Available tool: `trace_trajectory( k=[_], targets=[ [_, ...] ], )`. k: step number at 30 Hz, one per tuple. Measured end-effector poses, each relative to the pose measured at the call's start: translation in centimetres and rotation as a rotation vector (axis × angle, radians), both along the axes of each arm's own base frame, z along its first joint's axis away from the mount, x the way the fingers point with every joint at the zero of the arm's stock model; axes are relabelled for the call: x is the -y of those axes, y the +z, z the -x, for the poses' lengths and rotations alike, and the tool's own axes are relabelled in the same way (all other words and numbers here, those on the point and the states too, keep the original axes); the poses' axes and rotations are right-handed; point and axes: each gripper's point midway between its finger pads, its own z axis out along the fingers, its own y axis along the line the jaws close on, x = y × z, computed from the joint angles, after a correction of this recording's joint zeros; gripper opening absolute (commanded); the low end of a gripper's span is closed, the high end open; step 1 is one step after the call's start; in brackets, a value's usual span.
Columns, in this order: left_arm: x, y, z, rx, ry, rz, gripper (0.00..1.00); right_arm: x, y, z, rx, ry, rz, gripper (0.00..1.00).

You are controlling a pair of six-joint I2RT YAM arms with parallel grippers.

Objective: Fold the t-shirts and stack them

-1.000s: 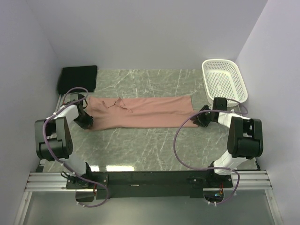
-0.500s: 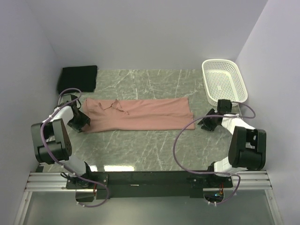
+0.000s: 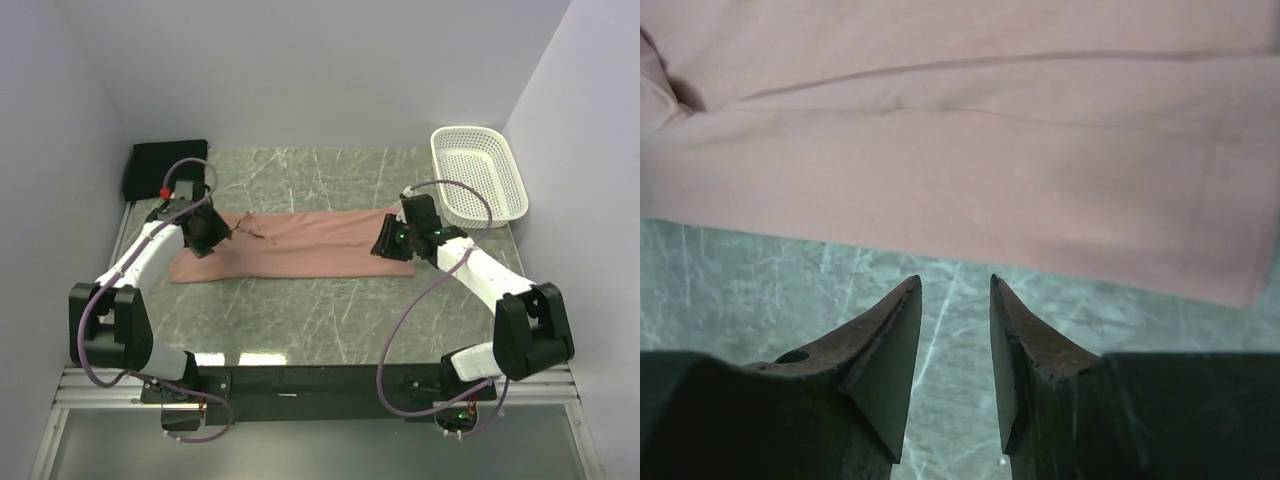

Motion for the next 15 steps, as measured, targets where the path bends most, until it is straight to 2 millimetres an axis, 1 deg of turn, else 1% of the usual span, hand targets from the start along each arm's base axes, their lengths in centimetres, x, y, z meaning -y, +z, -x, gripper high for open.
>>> trace_trajectory(
  k=[2,4,7,10,12,15],
  targets=[
    [2.1,-0.3,-0.4,-0.002,-0.052,0.008,0.59,-1.1,-0.4,-0.3,-0.006,0.037,0.011,0.41],
    [3.0,-1.4,-0.5,-0.027,-0.076,0.007,0.57,-2.0,-1.4,-0.4,-0.027,0.068,0.033,0.41],
    [3.6,-3.6,-0.3,-0.088,-0.087,-0.001,0.56,-3.0,-3.2,-0.3,-0.068,0.103,0.068,0.41],
    [4.1,-5.6,0.0,-0.143,-0.093,-0.012,0.54,-3.8,-4.5,0.3,-0.1,0.135,0.092,0.41],
    [4.4,-6.8,0.2,-0.165,-0.097,-0.016,0.53,-4.1,-4.8,0.6,-0.107,0.149,0.102,0.41],
    [4.5,-8.3,1.3,-0.201,-0.094,-0.02,0.55,-4.5,-4.8,0.8,-0.105,0.16,0.107,0.41]
  ],
)
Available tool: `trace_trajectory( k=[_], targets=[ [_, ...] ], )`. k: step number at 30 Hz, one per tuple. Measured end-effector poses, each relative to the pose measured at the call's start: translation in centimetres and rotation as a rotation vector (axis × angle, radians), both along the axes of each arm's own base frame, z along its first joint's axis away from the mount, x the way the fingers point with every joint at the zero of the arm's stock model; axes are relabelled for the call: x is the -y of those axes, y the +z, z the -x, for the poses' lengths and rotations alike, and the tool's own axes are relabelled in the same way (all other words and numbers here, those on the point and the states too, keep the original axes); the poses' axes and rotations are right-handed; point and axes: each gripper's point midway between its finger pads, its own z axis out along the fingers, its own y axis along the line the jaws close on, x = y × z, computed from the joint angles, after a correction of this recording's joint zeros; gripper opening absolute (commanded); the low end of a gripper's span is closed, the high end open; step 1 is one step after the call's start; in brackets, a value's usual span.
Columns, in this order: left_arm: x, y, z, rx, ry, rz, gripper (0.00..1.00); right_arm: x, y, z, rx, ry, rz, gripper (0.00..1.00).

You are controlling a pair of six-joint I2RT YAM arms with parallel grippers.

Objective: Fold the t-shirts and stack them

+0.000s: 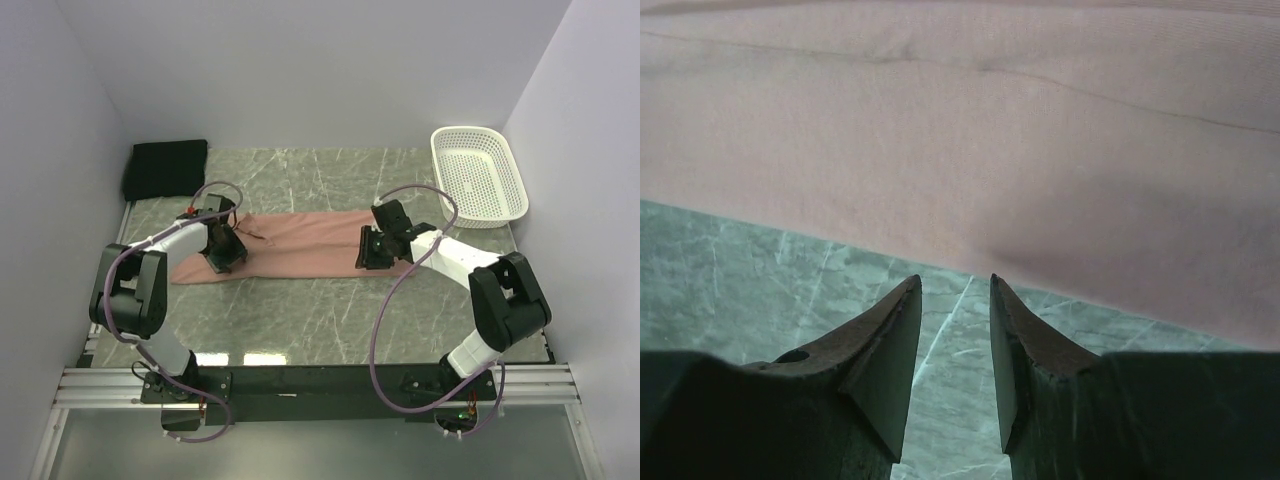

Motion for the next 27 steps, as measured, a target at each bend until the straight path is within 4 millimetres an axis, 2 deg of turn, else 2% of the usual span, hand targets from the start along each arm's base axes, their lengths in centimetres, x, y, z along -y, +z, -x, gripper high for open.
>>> trace_trajectory(
  k=[5,9,15,18,20,22,24,27],
  targets=[
    [0.1,0.1,0.0,0.008,0.015,0.007,0.61,0.1,0.0,0.0,0.002,-0.002,0.006,0.41],
    [0.0,1.8,-0.6,0.04,0.019,0.005,0.63,0.4,0.5,0.4,0.013,-0.002,0.006,0.41],
    [0.5,7.9,-6.5,0.244,0.027,0.007,0.62,0.7,3.1,1.3,0.077,-0.002,-0.028,0.41],
    [0.9,9.2,-9.3,0.302,0.023,0.008,0.57,0.9,4.6,1.8,0.113,-0.007,-0.053,0.41],
    [1.0,8.6,-10.6,0.301,0.017,0.0,0.56,1.0,5.4,2.1,0.133,-0.012,-0.068,0.41],
    [1.1,7.0,-11.1,0.271,0.017,-0.009,0.56,1.1,6.1,2.4,0.15,-0.014,-0.081,0.41],
    [1.1,5.2,-10.9,0.225,0.014,-0.019,0.56,1.1,6.6,2.6,0.167,-0.015,-0.093,0.41],
    [1.0,3.8,-10.7,0.189,0.011,-0.028,0.56,1.3,6.8,3.0,0.172,-0.016,-0.1,0.41]
  ],
)
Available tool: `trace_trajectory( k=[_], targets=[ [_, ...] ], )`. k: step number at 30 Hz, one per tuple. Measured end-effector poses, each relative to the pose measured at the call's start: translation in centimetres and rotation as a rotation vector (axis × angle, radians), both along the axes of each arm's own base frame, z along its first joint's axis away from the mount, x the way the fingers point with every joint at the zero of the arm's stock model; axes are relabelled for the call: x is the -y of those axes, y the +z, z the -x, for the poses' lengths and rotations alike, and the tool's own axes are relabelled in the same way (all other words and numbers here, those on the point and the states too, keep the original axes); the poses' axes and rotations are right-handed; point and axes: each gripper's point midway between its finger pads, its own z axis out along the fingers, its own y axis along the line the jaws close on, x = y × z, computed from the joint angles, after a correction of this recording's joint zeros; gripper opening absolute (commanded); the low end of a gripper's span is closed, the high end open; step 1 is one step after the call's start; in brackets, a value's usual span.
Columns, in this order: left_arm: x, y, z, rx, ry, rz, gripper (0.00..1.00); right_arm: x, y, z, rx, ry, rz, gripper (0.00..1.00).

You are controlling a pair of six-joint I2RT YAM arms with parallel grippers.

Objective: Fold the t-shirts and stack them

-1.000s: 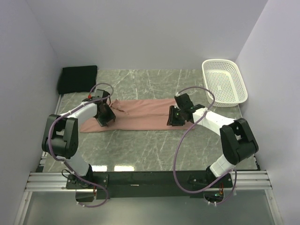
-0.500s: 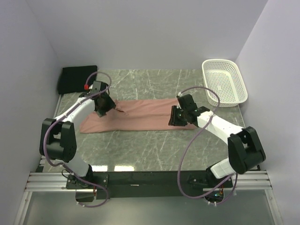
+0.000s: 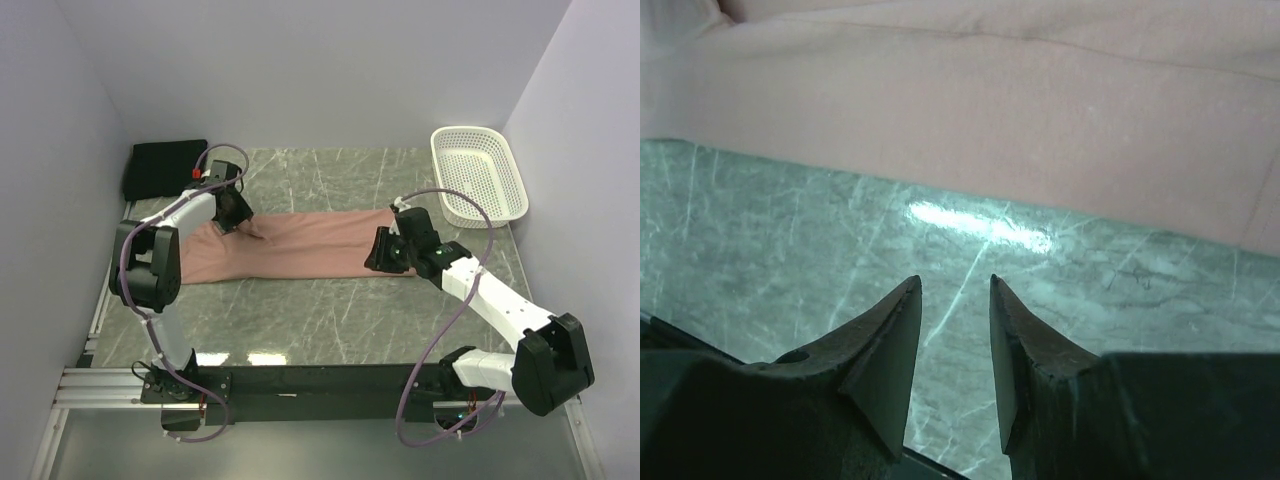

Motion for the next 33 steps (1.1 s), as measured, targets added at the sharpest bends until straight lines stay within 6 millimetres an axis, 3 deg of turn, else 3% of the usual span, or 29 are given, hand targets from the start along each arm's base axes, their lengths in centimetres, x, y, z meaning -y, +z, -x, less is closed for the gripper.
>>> trace_trajectory(
  k=[7,12,19,25,33],
  targets=[
    [0.1,-0.4,-0.3,0.005,-0.007,0.001,0.52,0.4,-1.7,1.3,-0.051,-0.004,0.007,0.41],
    [0.1,-1.3,-0.3,-0.014,-0.012,-0.006,0.5,0.4,-1.8,1.5,-0.056,-0.005,0.007,0.41],
    [0.2,-1.8,-0.3,-0.022,-0.027,-0.006,0.24,0.5,-1.7,1.5,-0.053,-0.005,0.005,0.41],
    [1.4,-1.8,0.1,-0.03,-0.053,0.032,0.21,0.7,-2.5,2.0,-0.072,-0.007,0.012,0.41],
    [3.4,-1.1,2.8,-0.039,-0.054,0.129,0.18,0.7,-2.6,2.2,-0.078,-0.008,0.01,0.41]
  ],
)
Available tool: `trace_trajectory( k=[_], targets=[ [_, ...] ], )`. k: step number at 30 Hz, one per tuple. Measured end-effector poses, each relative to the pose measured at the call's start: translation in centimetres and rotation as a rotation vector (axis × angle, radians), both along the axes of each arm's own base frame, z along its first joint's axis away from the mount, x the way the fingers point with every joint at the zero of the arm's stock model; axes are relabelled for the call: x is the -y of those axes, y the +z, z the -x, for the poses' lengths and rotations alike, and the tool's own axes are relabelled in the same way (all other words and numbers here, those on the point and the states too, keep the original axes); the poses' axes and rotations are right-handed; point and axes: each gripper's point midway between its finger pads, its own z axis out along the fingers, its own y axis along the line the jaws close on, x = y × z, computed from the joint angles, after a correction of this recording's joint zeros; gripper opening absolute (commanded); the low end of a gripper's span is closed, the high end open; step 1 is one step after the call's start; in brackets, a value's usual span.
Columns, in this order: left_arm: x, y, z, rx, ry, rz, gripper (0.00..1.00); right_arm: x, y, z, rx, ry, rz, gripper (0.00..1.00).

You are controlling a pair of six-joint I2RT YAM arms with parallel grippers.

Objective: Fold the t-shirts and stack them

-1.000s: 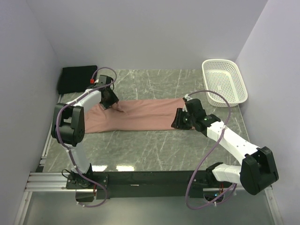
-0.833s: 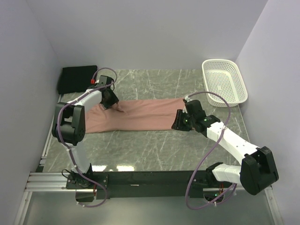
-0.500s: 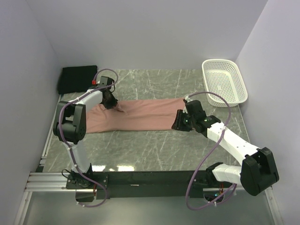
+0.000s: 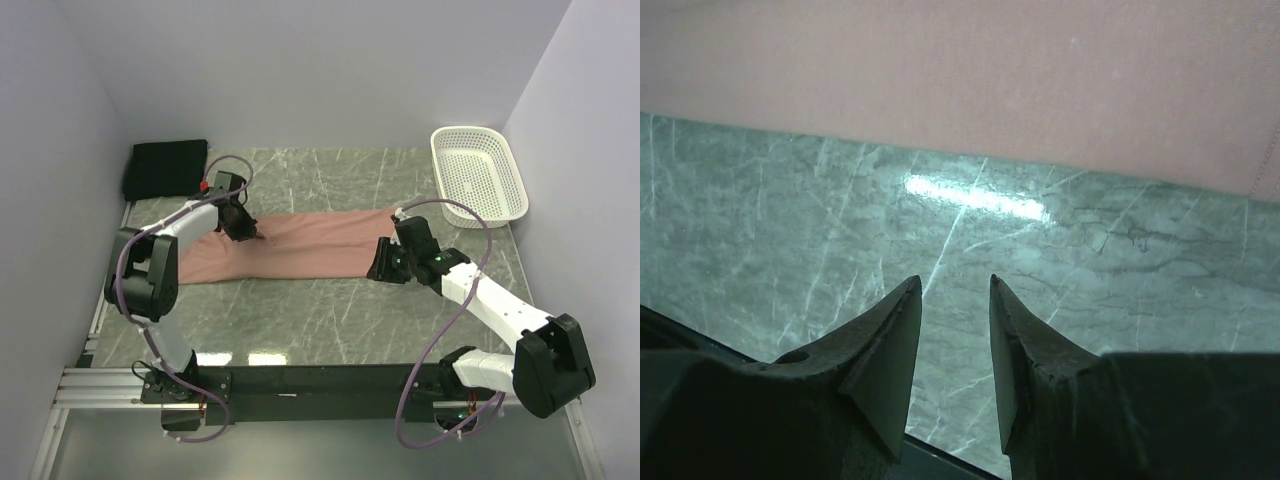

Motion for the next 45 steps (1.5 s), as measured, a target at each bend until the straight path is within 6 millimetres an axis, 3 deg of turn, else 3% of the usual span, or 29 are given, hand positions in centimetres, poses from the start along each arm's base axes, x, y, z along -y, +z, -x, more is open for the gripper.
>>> trace_trajectory(
  k=[6,9,12,18,30,35,42,45],
  targets=[
    [0.9,2.3,1.4,0.045,0.037,0.085,0.18,-0.1,-0.1,0.2,-0.006,0.007,-0.006,0.41],
    [0.9,3.2,1.7,0.069,0.048,0.097,0.28,-0.2,0.0,0.3,-0.005,0.01,-0.011,0.41],
    [0.4,3.6,1.3,0.096,0.057,0.07,0.36,-0.3,0.2,0.3,0.006,0.015,-0.023,0.41],
    [-1.4,3.6,-0.2,0.167,0.02,-0.044,0.4,-0.4,0.1,0.6,0.01,0.023,-0.036,0.41],
    [-2.9,-0.5,-3.1,0.145,-0.063,-0.153,0.44,-0.5,0.5,0.6,0.031,0.026,-0.048,0.41],
    [-2.9,-0.6,-3.8,0.15,-0.076,-0.167,0.35,-0.4,0.1,0.9,0.02,0.027,-0.044,0.41],
    [-2.9,-0.8,-3.9,0.145,-0.088,-0.174,0.07,-0.5,0.2,0.8,0.023,0.031,-0.051,0.41],
    [-2.9,-0.9,-3.8,0.139,-0.086,-0.173,0.01,-0.6,0.2,0.8,0.022,0.034,-0.054,0.41]
  ],
)
